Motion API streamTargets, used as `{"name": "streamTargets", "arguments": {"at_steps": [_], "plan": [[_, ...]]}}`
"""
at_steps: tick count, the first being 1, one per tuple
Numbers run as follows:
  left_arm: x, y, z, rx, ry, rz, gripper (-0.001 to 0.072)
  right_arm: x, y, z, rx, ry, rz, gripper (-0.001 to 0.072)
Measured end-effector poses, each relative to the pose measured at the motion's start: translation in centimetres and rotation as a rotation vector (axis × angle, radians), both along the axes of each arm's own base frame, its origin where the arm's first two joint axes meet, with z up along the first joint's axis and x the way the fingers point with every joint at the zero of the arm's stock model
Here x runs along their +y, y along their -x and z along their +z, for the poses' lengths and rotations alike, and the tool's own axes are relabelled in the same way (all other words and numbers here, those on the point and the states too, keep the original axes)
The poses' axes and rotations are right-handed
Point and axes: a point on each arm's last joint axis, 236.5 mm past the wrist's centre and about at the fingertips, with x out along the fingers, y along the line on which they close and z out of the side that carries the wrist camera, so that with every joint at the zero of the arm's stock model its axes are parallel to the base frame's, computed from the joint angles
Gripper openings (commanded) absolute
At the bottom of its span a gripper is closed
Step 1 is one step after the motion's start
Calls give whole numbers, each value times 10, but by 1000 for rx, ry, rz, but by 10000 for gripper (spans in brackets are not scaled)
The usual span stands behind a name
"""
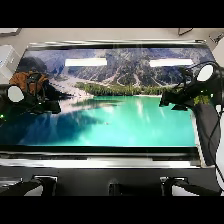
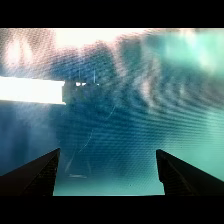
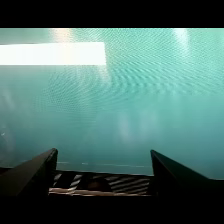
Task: Fold the clothes and pants, and hang the long-sleeved shirts on hangers.
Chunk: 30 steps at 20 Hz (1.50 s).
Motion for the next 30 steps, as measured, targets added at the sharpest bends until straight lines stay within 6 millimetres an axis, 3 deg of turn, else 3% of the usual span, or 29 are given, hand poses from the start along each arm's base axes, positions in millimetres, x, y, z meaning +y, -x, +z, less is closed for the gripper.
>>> {"name": "streamTargets", "arguments": {"at_steps": [22, 27, 30], "plan": [[0, -4, 1, -17, 2, 3, 707, 0, -6, 1, -23, 1, -5, 668], [-4, -41, 11, -170, 22, 13, 707, -2, -28, 5, -119, 5, -27, 667], [-10, -84, 27, -351, 59, 31, 707, -5, -51, 11, -218, 9, -49, 667]]}}
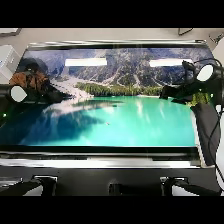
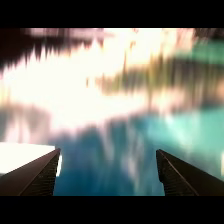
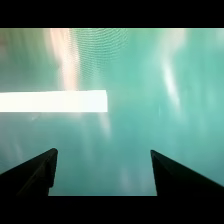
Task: Fold the clothes and pants, and hang the long-sleeved shirts on hangers.
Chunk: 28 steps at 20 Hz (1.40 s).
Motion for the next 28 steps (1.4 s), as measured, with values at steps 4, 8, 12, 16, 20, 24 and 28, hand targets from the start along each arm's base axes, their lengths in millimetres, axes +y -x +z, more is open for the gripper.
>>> {"name": "streamTargets", "arguments": {"at_steps": [4, 8, 12, 16, 20, 24, 28], "plan": [[50, -90, 49, -316, 35, 143, 707, -4, -28, 11, -123, 5, -28, 666], [193, -139, 32, -236, 177, 516, 711, -4, -33, 14, -148, 6, -33, 665], [295, -116, -33, -22, 491, 826, 713, -3, -29, 12, -128, 2, -29, 664], [329, -111, -76, 35, 646, 907, 714, -1, -24, 10, -107, -7, -25, 664], [330, -138, -109, -11, 739, 926, 711, 3, -15, 6, -61, -28, -32, 664], [312, -178, -121, -118, 831, 893, 37, 16, 4, 2, 28, -85, -32, 663], [280, -204, -94, -199, 809, 762, 19, 29, 24, 7, 94, -133, -10, 662]]}}
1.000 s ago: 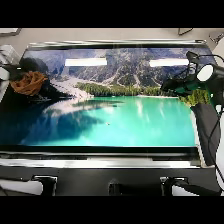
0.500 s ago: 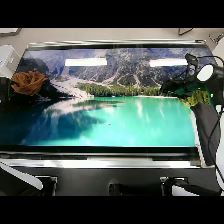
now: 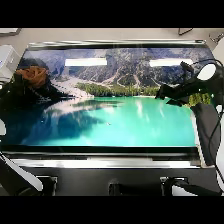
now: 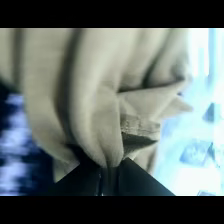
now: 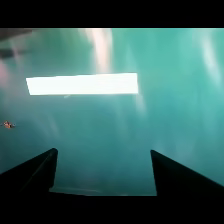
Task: Fold the clothes and pants, and hang the long-sleeved shirts on hangers.
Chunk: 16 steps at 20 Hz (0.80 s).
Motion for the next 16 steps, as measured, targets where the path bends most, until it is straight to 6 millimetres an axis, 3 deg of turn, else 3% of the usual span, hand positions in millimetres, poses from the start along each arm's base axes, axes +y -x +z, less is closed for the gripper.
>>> {"name": "streamTargets", "arguments": {"at_steps": [2, 5, 7, 10, 11, 13, 15, 16], "plan": [[-32, -10, 63, -110, -177, -137, 18, -3, 1, 9, -29, 19, 3, 662], [-118, 3, 200, -308, -520, -384, 18, -13, -10, 34, -156, 66, -8, 662], [-191, 35, 289, -438, -688, -504, 18, -17, -17, 56, -249, 82, -20, 662], [-312, 110, 369, -576, -775, -680, 18, -20, -15, 86, -349, 103, -19, 662], [-349, 137, 380, -600, -768, -738, 18, -20, -10, 97, -377, 113, -9, 662], [-415, 188, 374, -580, -733, -870, 19, -22, 2, 113, -412, 139, 20, 662], [-468, 230, 343, -503, -703, -986, 19, -26, 18, 127, -434, 183, 54, 663], [-493, 250, 317, -442, -690, -1049, 20, -30, 26, 131, -435, 210, 69, 663]]}}
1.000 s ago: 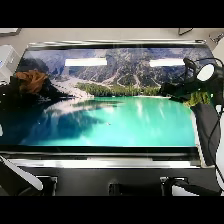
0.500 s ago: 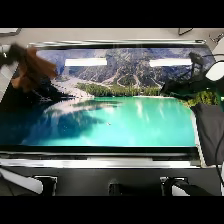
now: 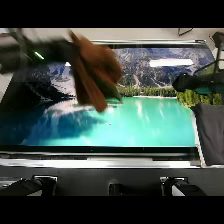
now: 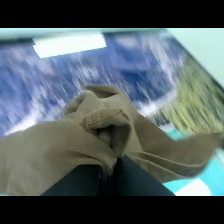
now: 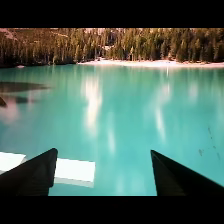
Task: Fold the clothes and pants, and hang the long-sleeved shirts on hangers.
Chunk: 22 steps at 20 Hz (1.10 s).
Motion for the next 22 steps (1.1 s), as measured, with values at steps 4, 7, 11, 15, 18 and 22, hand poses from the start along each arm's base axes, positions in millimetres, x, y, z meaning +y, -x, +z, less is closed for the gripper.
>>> {"name": "streamTargets", "arguments": {"at_steps": [4, 7, 11, 15, 18, 22], "plan": [[-69, 67, -137, 280, -175, -100, 40, -19, 27, 6, 29, 105, -3, 663], [-84, 104, -230, 459, -315, -120, 712, -25, 35, 3, 59, 135, -6, 664], [-57, 105, -264, 576, -416, -87, 711, -24, 26, -20, 130, 121, -4, 686], [14, 75, -234, 609, -455, -15, 711, 0, 5, -74, 290, 11, 41, 691], [61, 102, -249, 754, -470, -13, 710, 30, -5, -129, 465, -130, 97, 692], [75, 174, -311, 980, -379, -49, 710, 72, -17, -185, 627, -341, 141, 692]]}}
